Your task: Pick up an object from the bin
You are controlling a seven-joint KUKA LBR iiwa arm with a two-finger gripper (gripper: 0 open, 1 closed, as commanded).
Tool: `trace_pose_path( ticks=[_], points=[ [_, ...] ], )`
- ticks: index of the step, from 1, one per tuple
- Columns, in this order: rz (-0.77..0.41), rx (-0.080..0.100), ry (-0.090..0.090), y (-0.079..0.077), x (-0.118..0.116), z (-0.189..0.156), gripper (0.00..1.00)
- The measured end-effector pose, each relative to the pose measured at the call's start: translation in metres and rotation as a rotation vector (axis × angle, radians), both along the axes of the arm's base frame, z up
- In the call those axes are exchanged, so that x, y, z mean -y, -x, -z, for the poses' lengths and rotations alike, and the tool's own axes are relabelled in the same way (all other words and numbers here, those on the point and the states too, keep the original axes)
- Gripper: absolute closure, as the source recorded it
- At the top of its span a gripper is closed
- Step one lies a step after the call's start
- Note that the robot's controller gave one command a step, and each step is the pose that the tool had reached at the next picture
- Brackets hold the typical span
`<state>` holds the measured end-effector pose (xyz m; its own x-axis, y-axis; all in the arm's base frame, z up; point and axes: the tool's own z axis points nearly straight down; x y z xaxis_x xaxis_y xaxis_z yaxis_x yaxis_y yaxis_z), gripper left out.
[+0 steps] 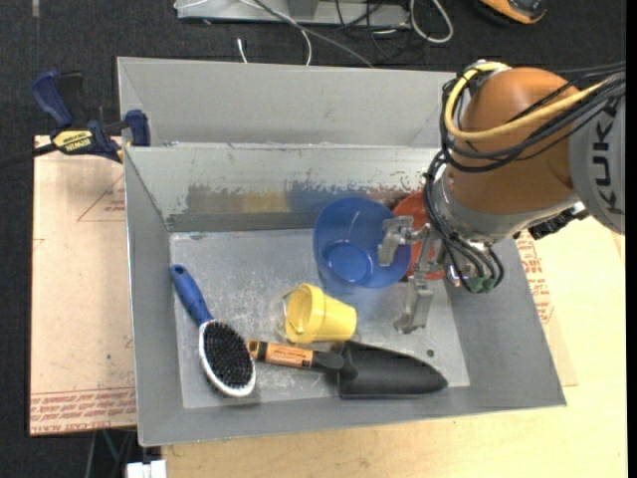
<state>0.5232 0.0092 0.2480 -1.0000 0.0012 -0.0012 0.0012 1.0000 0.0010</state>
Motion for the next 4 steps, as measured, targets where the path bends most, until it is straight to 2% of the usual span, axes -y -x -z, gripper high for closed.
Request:
trace_pose_path(
  ticks=[1, 2, 3, 4],
  points=[
    [0.000, 0.000, 0.000, 0.000, 0.000, 0.000, 0.00],
    [-0.063, -0.005, -0.001, 0.014, 0.001, 0.068, 0.00],
    [-0.103, 0.012, 0.000, 0.018, -0.003, 0.074, 0.00],
    [-0.161, 0.002, -0.002, 0.019, -0.010, 0.139, 0.00]
  ],
)
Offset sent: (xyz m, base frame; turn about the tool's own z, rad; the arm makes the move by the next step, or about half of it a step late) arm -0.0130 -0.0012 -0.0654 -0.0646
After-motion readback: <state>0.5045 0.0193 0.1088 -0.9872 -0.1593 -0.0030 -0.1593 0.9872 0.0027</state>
